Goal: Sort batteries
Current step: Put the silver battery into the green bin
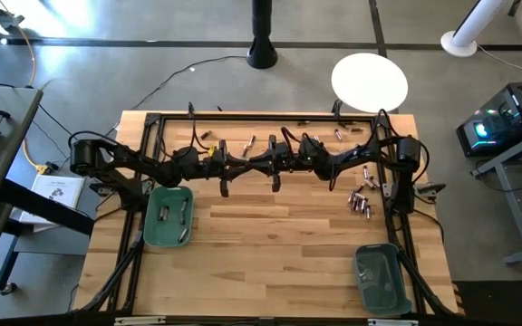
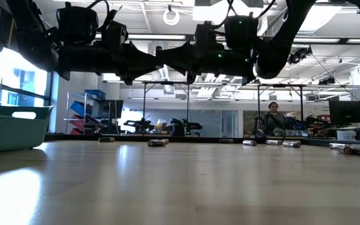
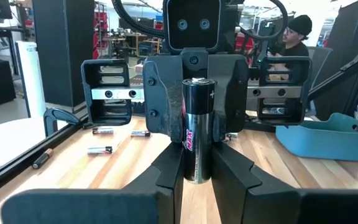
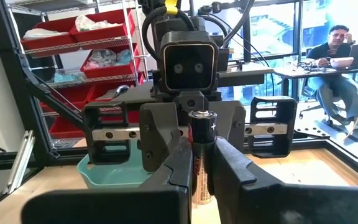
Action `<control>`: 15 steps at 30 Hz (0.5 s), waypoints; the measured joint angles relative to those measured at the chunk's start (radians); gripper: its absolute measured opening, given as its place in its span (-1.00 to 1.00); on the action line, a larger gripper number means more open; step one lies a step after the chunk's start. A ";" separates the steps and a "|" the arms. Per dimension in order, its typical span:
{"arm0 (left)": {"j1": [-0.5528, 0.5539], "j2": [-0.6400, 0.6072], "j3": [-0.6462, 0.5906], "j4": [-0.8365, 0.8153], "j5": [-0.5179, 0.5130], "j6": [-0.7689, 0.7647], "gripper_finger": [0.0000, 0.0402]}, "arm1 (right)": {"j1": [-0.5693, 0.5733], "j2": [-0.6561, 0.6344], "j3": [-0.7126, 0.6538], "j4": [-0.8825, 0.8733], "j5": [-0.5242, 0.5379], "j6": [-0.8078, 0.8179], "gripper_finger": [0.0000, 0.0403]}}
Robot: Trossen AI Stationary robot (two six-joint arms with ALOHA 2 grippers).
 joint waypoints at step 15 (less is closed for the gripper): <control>-0.003 -0.001 0.000 -0.059 -0.005 0.006 -0.81 | -0.008 0.000 0.001 -0.060 -0.001 0.008 -0.53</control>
